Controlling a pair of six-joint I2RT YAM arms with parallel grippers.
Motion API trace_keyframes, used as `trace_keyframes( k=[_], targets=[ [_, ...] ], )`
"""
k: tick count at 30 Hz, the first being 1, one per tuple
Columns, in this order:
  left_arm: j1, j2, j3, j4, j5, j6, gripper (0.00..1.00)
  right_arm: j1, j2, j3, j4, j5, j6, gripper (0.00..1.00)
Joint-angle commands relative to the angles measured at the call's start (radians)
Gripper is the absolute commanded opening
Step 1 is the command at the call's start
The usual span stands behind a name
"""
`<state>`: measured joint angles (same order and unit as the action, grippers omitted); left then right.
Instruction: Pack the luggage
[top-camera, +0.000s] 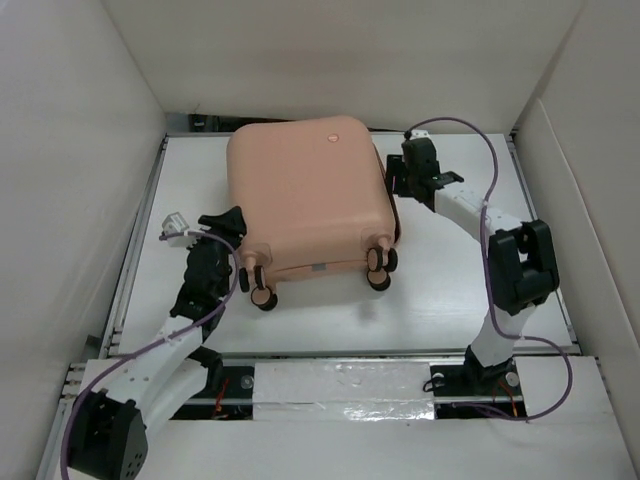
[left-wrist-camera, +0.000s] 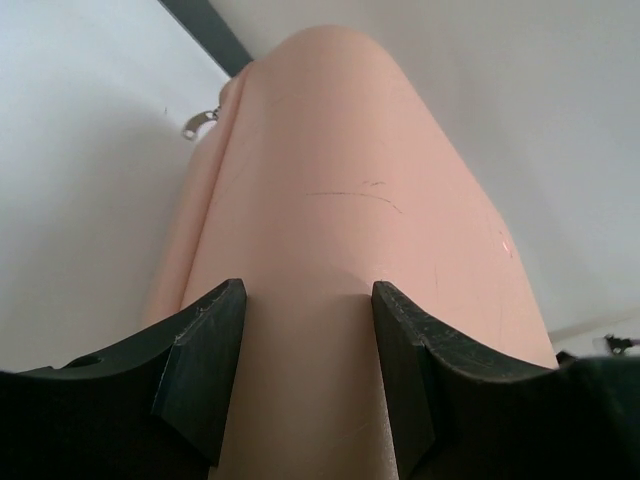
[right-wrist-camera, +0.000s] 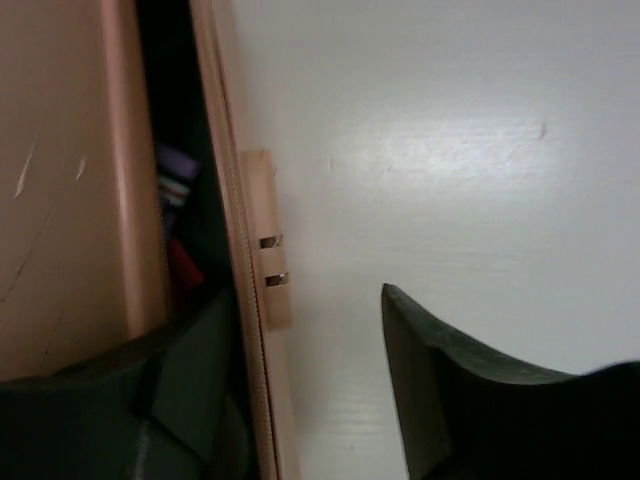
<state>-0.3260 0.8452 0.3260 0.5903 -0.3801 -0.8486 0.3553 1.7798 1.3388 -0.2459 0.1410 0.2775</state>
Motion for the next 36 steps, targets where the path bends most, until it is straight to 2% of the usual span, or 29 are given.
trace_keyframes(
  k=[1, 3, 6, 9, 10, 11, 12, 13, 14, 15, 16, 17, 18, 19, 20, 22, 23, 24, 25, 26, 27, 29, 30, 31, 32, 33, 34, 35, 36],
  targets=[
    [-0.168, -0.058, -0.105, -0.188, 0.195, -0.017, 0.48, 0.086, -0.058, 0.166, 0.025, -0.130, 0.063, 0.72],
    [-0.232, -0.104, -0.129, -0.187, 0.131, -0.014, 0.48, 0.076, -0.165, 0.099, 0.043, -0.052, 0.069, 0.85],
    [-0.293, -0.136, -0.113, -0.172, 0.125, -0.003, 0.49, 0.067, -0.291, -0.011, 0.069, 0.011, 0.074, 0.93],
    [-0.363, -0.107, -0.071, -0.117, 0.119, 0.003, 0.52, 0.115, -0.474, -0.110, 0.036, 0.061, 0.089, 0.98],
    [-0.427, -0.095, -0.056, -0.095, 0.104, 0.003, 0.55, 0.134, -0.576, -0.198, 0.055, 0.087, 0.092, 1.00],
    [-0.458, -0.066, -0.041, -0.080, 0.087, 0.006, 0.57, 0.154, -0.632, -0.245, 0.060, 0.113, 0.103, 1.00],
    [-0.487, -0.052, -0.022, -0.069, 0.048, 0.032, 0.59, 0.174, -0.686, -0.280, 0.051, 0.133, 0.103, 0.96],
    [-0.534, -0.038, 0.032, -0.070, 0.024, 0.057, 0.64, 0.206, -0.739, -0.346, 0.022, 0.156, 0.109, 0.91],
    [-0.550, -0.017, 0.071, -0.082, -0.011, 0.086, 0.66, 0.215, -0.840, -0.380, 0.008, 0.155, 0.139, 0.80],
    [-0.561, -0.015, 0.112, -0.142, -0.120, 0.107, 0.68, 0.226, -0.890, -0.416, -0.006, 0.143, 0.159, 0.32],
    [-0.561, -0.027, 0.181, -0.141, -0.173, 0.144, 0.73, 0.244, -0.940, -0.459, -0.004, 0.134, 0.185, 0.12],
    [-0.545, -0.037, 0.203, -0.121, -0.209, 0.170, 0.75, 0.244, -1.021, -0.565, 0.011, 0.144, 0.245, 0.03],
    [-0.524, -0.044, 0.235, -0.054, -0.238, 0.195, 0.76, 0.244, -1.049, -0.610, 0.014, 0.150, 0.270, 0.00],
    [-0.495, -0.046, 0.255, -0.028, -0.233, 0.213, 0.76, 0.244, -1.068, -0.647, 0.013, 0.192, 0.291, 0.00],
    [-0.413, -0.026, 0.283, -0.012, -0.217, 0.212, 0.77, 0.234, -1.076, -0.700, 0.013, 0.218, 0.319, 0.00],
    [-0.317, 0.023, 0.379, 0.003, -0.128, 0.192, 0.76, 0.203, -1.047, -0.716, 0.020, 0.209, 0.318, 0.00],
    [-0.270, 0.096, 0.416, -0.001, -0.097, 0.151, 0.76, 0.170, -1.025, -0.716, 0.031, 0.201, 0.304, 0.00],
    [-0.171, 0.136, 0.447, 0.009, -0.001, 0.137, 0.76, 0.150, -0.973, -0.714, 0.049, 0.194, 0.293, 0.00],
    [-0.127, 0.187, 0.523, 0.009, 0.048, 0.135, 0.76, 0.128, -0.946, -0.708, 0.086, 0.168, 0.282, 0.01],
    [-0.089, 0.301, 0.580, -0.022, 0.076, 0.129, 0.76, 0.107, -0.916, -0.701, 0.105, 0.149, 0.266, 0.03],
    [-0.017, 0.357, 0.629, -0.067, 0.127, 0.137, 0.75, 0.059, -0.889, -0.681, 0.120, 0.131, 0.256, 0.10],
    [0.049, 0.511, 0.755, -0.105, 0.133, 0.160, 0.74, 0.025, -0.818, -0.662, 0.164, 0.069, 0.232, 0.19],
    [0.100, 0.553, 0.784, -0.124, 0.186, 0.081, 0.73, 0.004, -0.800, -0.656, 0.180, 0.068, 0.230, 0.27],
    [0.195, 0.643, 0.806, -0.089, 0.258, 0.056, 0.72, -0.006, -0.771, -0.642, 0.201, 0.045, 0.224, 0.30],
    [0.226, 0.702, 0.844, -0.093, 0.309, 0.033, 0.71, -0.006, -0.757, -0.638, 0.210, 0.040, 0.223, 0.32],
    [0.255, 0.765, 0.902, -0.198, 0.366, 0.028, 0.71, -0.006, -0.744, -0.638, 0.223, 0.043, 0.223, 0.34],
    [0.289, 0.905, 1.064, -0.258, 0.427, 0.063, 0.71, -0.015, -0.729, -0.639, 0.235, 0.046, 0.220, 0.34],
    [0.289, 0.981, 1.166, -0.327, 0.460, 0.106, 0.70, -0.015, -0.706, -0.638, 0.234, 0.048, 0.216, 0.34],
    [0.303, 1.052, 1.267, -0.495, 0.505, 0.150, 0.71, -0.015, -0.694, -0.636, 0.235, 0.049, 0.213, 0.35]
  ],
)
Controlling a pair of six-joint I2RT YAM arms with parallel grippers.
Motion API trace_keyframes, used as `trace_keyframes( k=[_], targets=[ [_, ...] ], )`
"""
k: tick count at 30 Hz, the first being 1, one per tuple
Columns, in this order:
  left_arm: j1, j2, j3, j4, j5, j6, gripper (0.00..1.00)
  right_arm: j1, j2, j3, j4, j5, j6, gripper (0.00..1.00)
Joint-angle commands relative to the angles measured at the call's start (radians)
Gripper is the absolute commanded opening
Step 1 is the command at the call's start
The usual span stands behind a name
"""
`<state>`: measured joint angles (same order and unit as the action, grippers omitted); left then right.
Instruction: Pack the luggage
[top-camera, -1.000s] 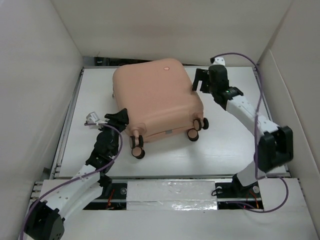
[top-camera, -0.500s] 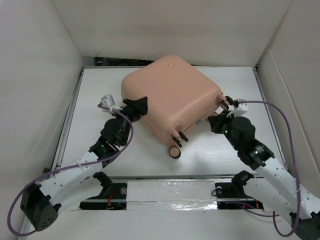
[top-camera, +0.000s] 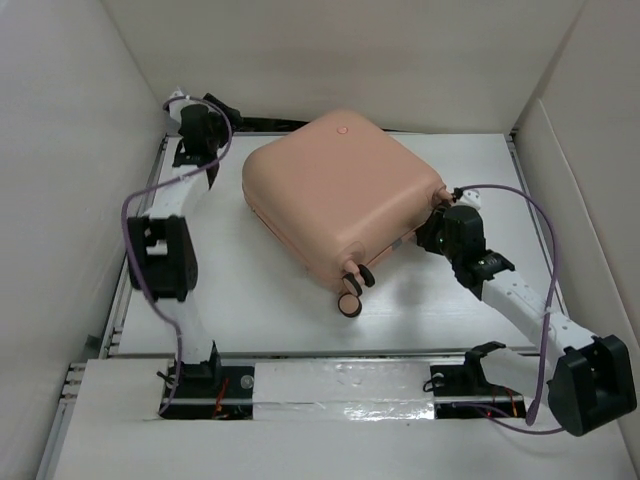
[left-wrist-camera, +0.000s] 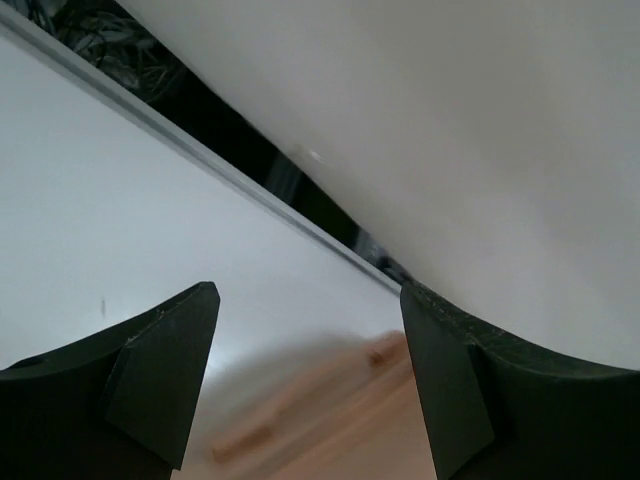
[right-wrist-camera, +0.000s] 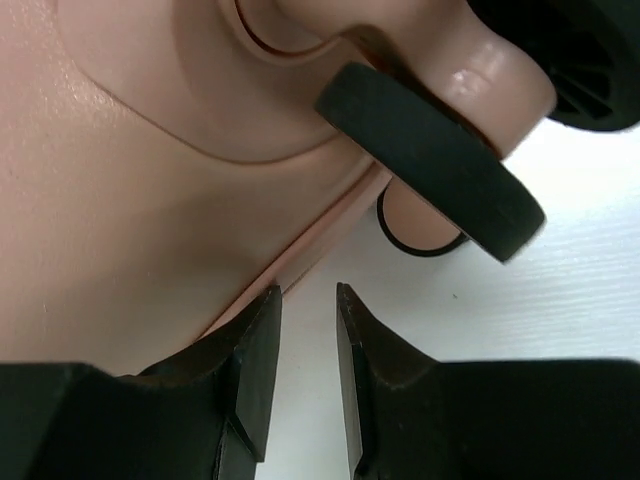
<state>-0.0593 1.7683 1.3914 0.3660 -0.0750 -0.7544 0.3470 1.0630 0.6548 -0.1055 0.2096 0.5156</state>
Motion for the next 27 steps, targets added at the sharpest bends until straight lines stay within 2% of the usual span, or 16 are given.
trace_keyframes(
  k=[1, 3, 5, 9, 12, 14, 15, 16, 17, 18, 19, 21, 22, 24, 26, 27],
  targets=[
    [0.036, 0.272, 0.410, -0.354, 0.225, 0.132, 0.71, -0.016, 0.034, 0.046, 0.127, -0.016, -0.026, 0.35],
    [0.064, 0.386, 0.576, -0.512, 0.280, 0.159, 0.71, -0.025, 0.064, 0.039, 0.151, -0.024, -0.029, 0.35],
    [0.073, 0.479, 0.670, -0.530, 0.326, 0.152, 0.70, -0.035, 0.090, 0.045, 0.188, -0.032, -0.035, 0.36],
    [0.085, 0.528, 0.678, -0.500, 0.392, 0.127, 0.69, -0.045, 0.161, 0.123, 0.179, -0.013, -0.037, 0.38],
    [0.055, 0.496, 0.594, -0.437, 0.423, 0.148, 0.69, -0.054, 0.207, 0.164, 0.197, -0.030, -0.045, 0.38],
    [0.021, 0.416, 0.438, -0.377, 0.437, 0.142, 0.70, -0.054, 0.241, 0.201, 0.219, -0.035, -0.046, 0.38],
    [0.010, 0.378, 0.361, -0.257, 0.438, 0.107, 0.70, -0.054, 0.256, 0.210, 0.237, -0.039, -0.058, 0.38],
    [-0.010, 0.328, 0.163, -0.177, 0.439, 0.084, 0.70, -0.054, 0.273, 0.236, 0.268, -0.073, -0.065, 0.38],
    [-0.019, 0.224, 0.049, -0.103, 0.434, 0.055, 0.70, -0.054, 0.311, 0.258, 0.270, -0.093, -0.072, 0.38],
    [-0.033, 0.167, -0.057, 0.056, 0.394, 0.025, 0.70, -0.054, 0.334, 0.285, 0.268, -0.113, -0.095, 0.38],
    [-0.045, 0.054, -0.277, 0.133, 0.367, -0.035, 0.70, -0.054, 0.359, 0.311, 0.254, -0.148, -0.110, 0.38],
    [-0.088, -0.044, -0.472, 0.296, 0.264, -0.084, 0.70, -0.045, 0.439, 0.402, 0.231, -0.177, -0.149, 0.39],
    [-0.108, -0.090, -0.631, 0.339, 0.236, -0.115, 0.70, -0.045, 0.463, 0.431, 0.204, -0.202, -0.158, 0.42],
    [-0.175, -0.191, -0.747, 0.395, 0.177, -0.117, 0.69, -0.045, 0.530, 0.505, 0.193, -0.275, -0.179, 0.48],
    [-0.230, -0.298, -0.863, 0.390, 0.140, -0.094, 0.69, -0.045, 0.567, 0.549, 0.168, -0.351, -0.199, 0.52],
    [-0.293, -0.341, -0.896, 0.361, 0.092, -0.089, 0.69, -0.045, 0.603, 0.596, 0.159, -0.375, -0.200, 0.54]
  ],
)
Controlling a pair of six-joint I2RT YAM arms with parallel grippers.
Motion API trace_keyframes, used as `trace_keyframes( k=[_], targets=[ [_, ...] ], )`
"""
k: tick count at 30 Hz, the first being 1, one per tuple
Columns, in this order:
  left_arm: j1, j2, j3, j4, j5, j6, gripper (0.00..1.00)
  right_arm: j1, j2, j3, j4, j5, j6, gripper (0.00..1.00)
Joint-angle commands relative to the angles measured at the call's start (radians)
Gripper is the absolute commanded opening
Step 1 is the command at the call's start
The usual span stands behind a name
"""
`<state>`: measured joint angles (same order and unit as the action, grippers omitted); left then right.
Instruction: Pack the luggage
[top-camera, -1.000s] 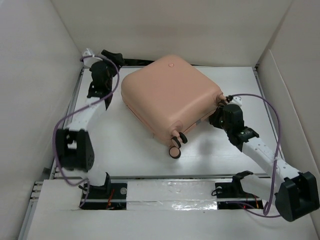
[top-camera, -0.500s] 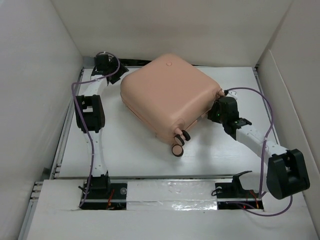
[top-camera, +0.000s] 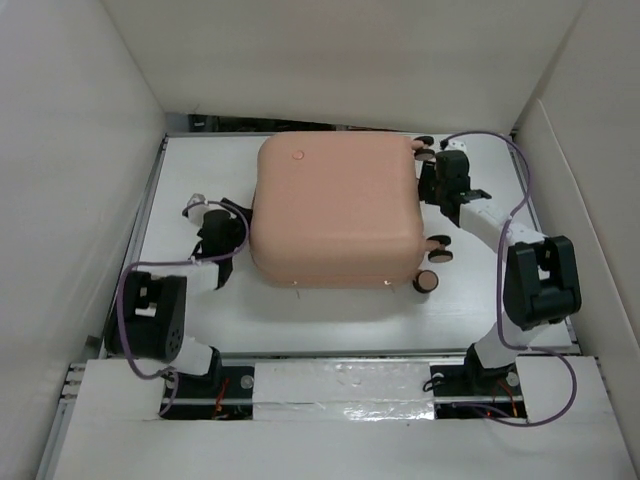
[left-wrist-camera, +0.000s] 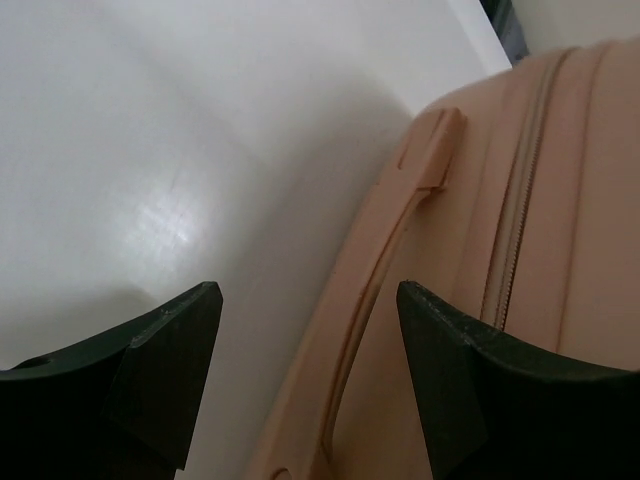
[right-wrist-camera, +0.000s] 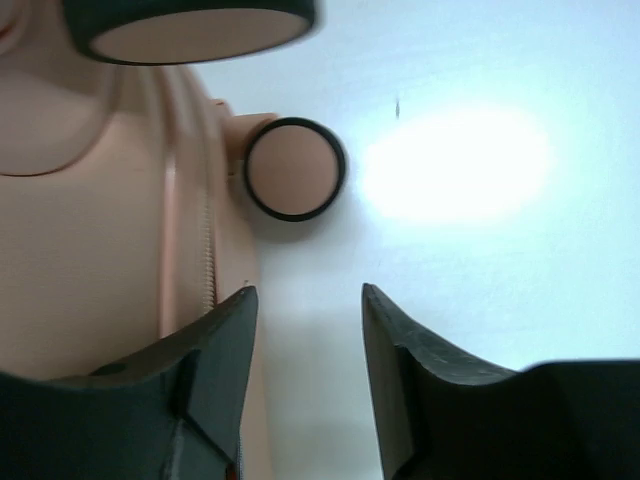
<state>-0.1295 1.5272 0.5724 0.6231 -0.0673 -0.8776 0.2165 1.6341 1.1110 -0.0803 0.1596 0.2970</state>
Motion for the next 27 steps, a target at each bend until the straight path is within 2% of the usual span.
trace_keyframes(
  k=[1, 3, 5, 7, 8, 11, 12, 16, 17, 18, 20, 21, 22, 23, 24, 25, 27],
  targets=[
    [-0.261, -0.148, -0.147, 0.099, 0.055, 0.031, 0.69, 0.086, 0.050, 0.168, 0.113, -0.350, 0.018, 0.57],
    [-0.359, -0.281, -0.201, 0.035, -0.041, 0.028, 0.69, 0.086, 0.098, 0.290, 0.084, -0.382, 0.010, 0.62],
    [-0.410, -0.431, -0.273, 0.009, -0.101, 0.023, 0.69, 0.086, 0.199, 0.415, -0.054, -0.414, -0.008, 0.64],
    [-0.443, -0.528, -0.313, -0.070, -0.167, 0.012, 0.69, 0.096, 0.298, 0.610, -0.171, -0.428, -0.030, 0.69],
    [-0.452, -0.620, -0.318, -0.124, -0.192, 0.015, 0.69, 0.106, 0.323, 0.669, -0.205, -0.422, -0.038, 0.74],
    [-0.452, -0.767, -0.312, -0.200, -0.204, 0.035, 0.70, 0.092, 0.351, 0.808, -0.276, -0.379, -0.039, 0.86],
    [-0.452, -0.794, -0.306, -0.250, -0.212, 0.042, 0.71, 0.080, 0.342, 0.816, -0.276, -0.379, -0.024, 0.92],
    [-0.441, -0.872, -0.276, -0.347, -0.200, 0.057, 0.70, 0.001, 0.216, 0.738, -0.213, -0.452, 0.013, 0.95],
    [-0.441, -0.892, -0.275, -0.362, -0.194, 0.054, 0.69, -0.018, 0.173, 0.692, -0.181, -0.466, 0.017, 0.95],
    [-0.441, -0.904, -0.276, -0.378, -0.183, 0.046, 0.68, -0.019, 0.067, 0.570, -0.144, -0.469, 0.030, 0.93],
    [-0.441, -0.946, -0.289, -0.411, -0.167, 0.022, 0.59, -0.032, -0.056, 0.422, -0.009, -0.483, 0.040, 0.90],
    [-0.432, -0.958, -0.292, -0.427, -0.146, 0.014, 0.52, -0.032, -0.186, 0.274, 0.023, -0.482, 0.048, 0.82],
    [-0.432, -0.979, -0.292, -0.466, -0.114, 0.008, 0.36, -0.032, -0.254, 0.200, 0.062, -0.480, 0.048, 0.68],
    [-0.432, -0.989, -0.292, -0.485, -0.114, 0.008, 0.32, -0.032, -0.325, 0.123, 0.069, -0.488, 0.048, 0.53],
    [-0.432, -0.998, -0.293, -0.512, -0.082, -0.001, 0.29, -0.011, -0.398, 0.042, 0.108, -0.492, 0.048, 0.26],
    [-0.432, -1.009, -0.301, -0.557, -0.063, -0.006, 0.25, -0.002, -0.550, -0.118, 0.134, -0.496, 0.057, 0.14],
    [-0.432, -1.038, -0.312, -0.592, -0.013, -0.018, 0.24, 0.018, -0.708, -0.271, 0.146, -0.541, 0.074, 0.00]
  ],
)
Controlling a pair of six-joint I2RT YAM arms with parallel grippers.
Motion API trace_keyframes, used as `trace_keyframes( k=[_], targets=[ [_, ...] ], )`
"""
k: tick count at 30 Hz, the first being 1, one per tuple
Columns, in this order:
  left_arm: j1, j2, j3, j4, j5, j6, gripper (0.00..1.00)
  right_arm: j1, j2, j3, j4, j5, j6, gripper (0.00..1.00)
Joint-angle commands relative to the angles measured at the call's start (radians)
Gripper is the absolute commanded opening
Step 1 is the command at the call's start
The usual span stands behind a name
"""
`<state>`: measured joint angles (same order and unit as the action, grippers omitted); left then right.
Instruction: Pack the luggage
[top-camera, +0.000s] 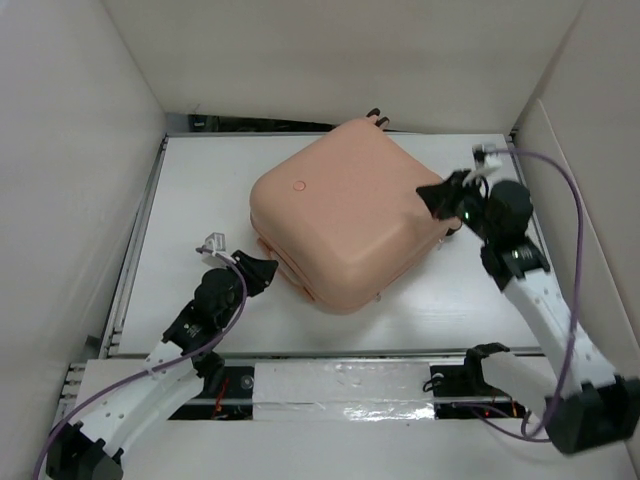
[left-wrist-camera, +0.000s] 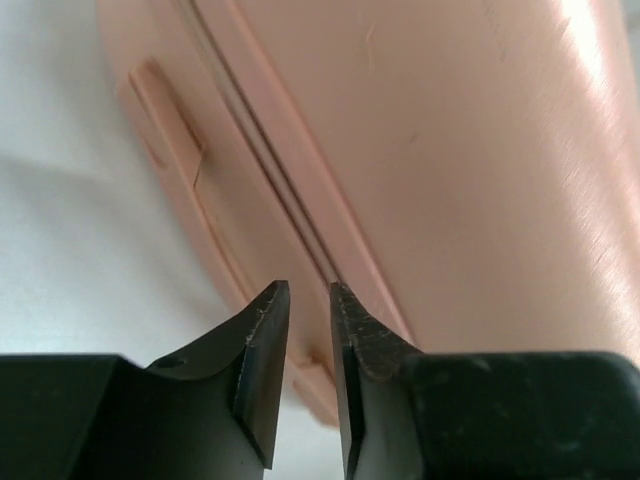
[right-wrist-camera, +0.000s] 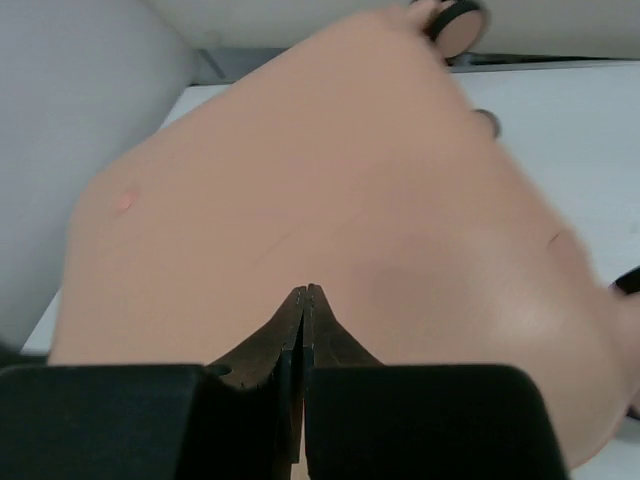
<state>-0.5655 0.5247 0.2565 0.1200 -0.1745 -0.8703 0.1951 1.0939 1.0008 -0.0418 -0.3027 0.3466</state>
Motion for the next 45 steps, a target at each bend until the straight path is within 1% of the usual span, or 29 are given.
trace_keyframes(
  k=[1, 2, 3, 4, 5, 6, 7, 8, 9, 12, 13, 14, 15, 18, 21, 22, 25, 27, 28, 29, 31, 33, 34, 37, 38, 39, 40, 41, 45],
  targets=[
    [0.004, -0.044, -0.003, -0.120, 0.108, -0.027, 0.20, 0.068, -0.249, -0.292, 0.094, -0.091, 0.034, 0.00],
    [0.004, -0.058, -0.008, -0.156, 0.116, -0.030, 0.20, 0.082, -0.404, -0.347, 0.076, -0.102, 0.043, 0.00],
    [0.004, -0.064, -0.013, -0.173, 0.141, -0.033, 0.21, 0.096, -0.475, -0.393, 0.056, -0.104, 0.063, 0.00],
    [0.004, -0.061, -0.028, -0.172, 0.168, -0.023, 0.32, 0.119, -0.591, -0.450, -0.029, -0.101, 0.058, 0.00],
    [0.004, -0.049, -0.029, -0.174, 0.168, -0.022, 0.37, 0.130, -0.635, -0.461, -0.080, -0.096, 0.058, 0.00],
    [0.013, -0.032, -0.030, -0.175, 0.211, -0.022, 0.43, 0.139, -0.669, -0.464, -0.123, -0.098, 0.046, 0.00],
    [0.013, -0.014, -0.030, -0.148, 0.225, -0.010, 0.53, 0.139, -0.693, -0.470, -0.183, -0.102, 0.046, 0.00],
    [0.013, 0.030, -0.028, -0.129, 0.239, -0.003, 0.56, 0.164, -0.707, -0.472, -0.211, -0.116, 0.048, 0.01],
    [0.013, 0.052, -0.026, -0.102, 0.269, 0.002, 0.57, 0.164, -0.715, -0.475, -0.236, -0.118, 0.045, 0.02],
    [0.013, 0.139, -0.019, -0.017, 0.311, 0.014, 0.57, 0.202, -0.692, -0.507, -0.291, -0.102, 0.054, 0.11],
    [0.013, 0.159, -0.019, 0.027, 0.317, 0.016, 0.57, 0.202, -0.683, -0.524, -0.288, -0.101, 0.061, 0.21],
    [0.013, 0.196, -0.019, 0.046, 0.320, 0.016, 0.56, 0.216, -0.672, -0.539, -0.262, -0.098, 0.068, 0.27],
    [0.013, 0.211, -0.019, 0.067, 0.332, 0.017, 0.56, 0.231, -0.660, -0.560, -0.248, -0.099, 0.080, 0.36],
    [0.013, 0.283, -0.020, 0.137, 0.351, 0.024, 0.53, 0.276, -0.570, -0.583, -0.185, -0.104, 0.080, 0.45],
    [0.013, 0.317, -0.025, 0.179, 0.357, 0.024, 0.50, 0.320, -0.507, -0.591, -0.144, -0.098, 0.066, 0.47],
    [0.013, 0.328, -0.028, 0.211, 0.359, 0.022, 0.49, 0.355, -0.488, -0.594, -0.126, -0.090, 0.068, 0.50],
    [0.013, 0.392, -0.031, 0.274, 0.365, 0.017, 0.47, 0.432, -0.390, -0.597, -0.041, -0.067, 0.072, 0.51],
    [0.013, 0.469, -0.019, 0.332, 0.380, 0.014, 0.43, 0.467, -0.333, -0.596, 0.031, 0.022, 0.080, 0.52],
    [0.013, 0.469, -0.017, 0.352, 0.382, 0.011, 0.43, 0.481, -0.321, -0.600, 0.031, 0.051, 0.080, 0.52],
    [0.013, 0.498, -0.016, 0.374, 0.383, 0.008, 0.38, 0.492, -0.313, -0.605, 0.101, 0.103, 0.080, 0.52],
    [0.013, 0.523, -0.011, 0.424, 0.388, 0.002, 0.33, 0.504, -0.301, -0.631, 0.199, 0.146, 0.081, 0.52],
    [0.013, 0.554, 0.001, 0.446, 0.391, 0.004, 0.31, 0.504, -0.284, -0.663, 0.262, 0.172, 0.084, 0.52],
    [0.013, 0.564, 0.007, 0.455, 0.392, 0.005, 0.30, 0.517, -0.276, -0.672, 0.288, 0.194, 0.091, 0.51],
    [0.013, 0.597, 0.021, 0.493, 0.405, 0.007, 0.24, 0.544, -0.266, -0.718, 0.370, 0.308, 0.118, 0.48],
    [0.013, 0.610, 0.020, 0.504, 0.408, 0.004, 0.22, 0.544, -0.264, -0.728, 0.405, 0.385, 0.127, 0.47],
    [0.013, 0.616, 0.020, 0.515, 0.412, -0.001, 0.21, 0.544, -0.264, -0.731, 0.407, 0.407, 0.138, 0.46],
    [0.013, 0.624, 0.018, 0.532, 0.418, -0.002, 0.19, 0.555, -0.266, -0.740, 0.411, 0.431, 0.144, 0.41],
    [0.013, 0.633, 0.013, 0.541, 0.423, -0.004, 0.15, 0.555, -0.262, -0.745, 0.439, 0.465, 0.149, 0.37],
    [0.013, 0.646, -0.003, 0.592, 0.443, -0.022, 0.07, 0.564, -0.238, -0.745, 0.447, 0.490, 0.150, 0.22]
  ],
)
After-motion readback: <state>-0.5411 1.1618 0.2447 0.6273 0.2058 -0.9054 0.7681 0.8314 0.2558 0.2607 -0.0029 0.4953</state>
